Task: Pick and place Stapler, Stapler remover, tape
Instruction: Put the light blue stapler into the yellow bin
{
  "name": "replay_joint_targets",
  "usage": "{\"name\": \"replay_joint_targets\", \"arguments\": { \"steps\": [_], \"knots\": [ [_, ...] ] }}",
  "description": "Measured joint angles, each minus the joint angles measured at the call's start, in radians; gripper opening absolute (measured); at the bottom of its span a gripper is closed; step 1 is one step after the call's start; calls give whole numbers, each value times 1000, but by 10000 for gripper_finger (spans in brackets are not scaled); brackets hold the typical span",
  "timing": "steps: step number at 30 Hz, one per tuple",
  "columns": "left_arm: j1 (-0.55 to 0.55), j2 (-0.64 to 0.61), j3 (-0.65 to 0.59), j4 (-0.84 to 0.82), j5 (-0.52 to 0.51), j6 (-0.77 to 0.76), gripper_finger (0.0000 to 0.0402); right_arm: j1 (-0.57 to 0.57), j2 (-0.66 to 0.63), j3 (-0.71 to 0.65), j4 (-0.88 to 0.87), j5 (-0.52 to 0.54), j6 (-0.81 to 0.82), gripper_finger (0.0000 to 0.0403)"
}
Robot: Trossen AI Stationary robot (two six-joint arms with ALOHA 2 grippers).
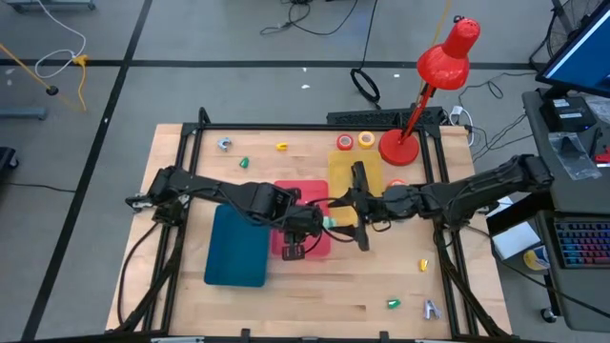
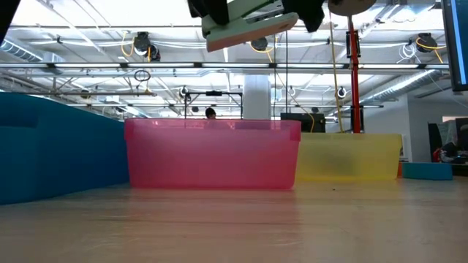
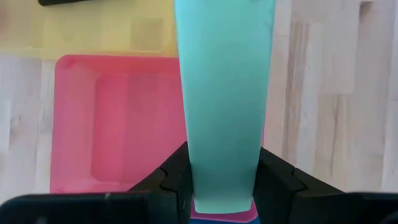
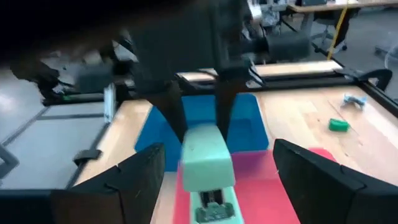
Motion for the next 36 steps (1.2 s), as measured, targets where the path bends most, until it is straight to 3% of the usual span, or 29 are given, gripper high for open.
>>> {"name": "replay_joint_targets", "arguments": {
  "steps": [7, 22, 29, 36],
  "knots": [
    [7, 0, 0, -10, 0, 8, 122, -31, 44, 6, 2, -56, 11, 293],
    [15, 0, 0, -22, -4, 16, 122, -51, 179, 195, -178, -126, -72, 287],
    [16, 0, 0, -25, -4, 30, 122, -54, 180, 195, -179, -127, -72, 246],
    [15, 0, 0, -25, -4, 37, 122, -54, 180, 195, -178, -128, -71, 178]
  ]
}}
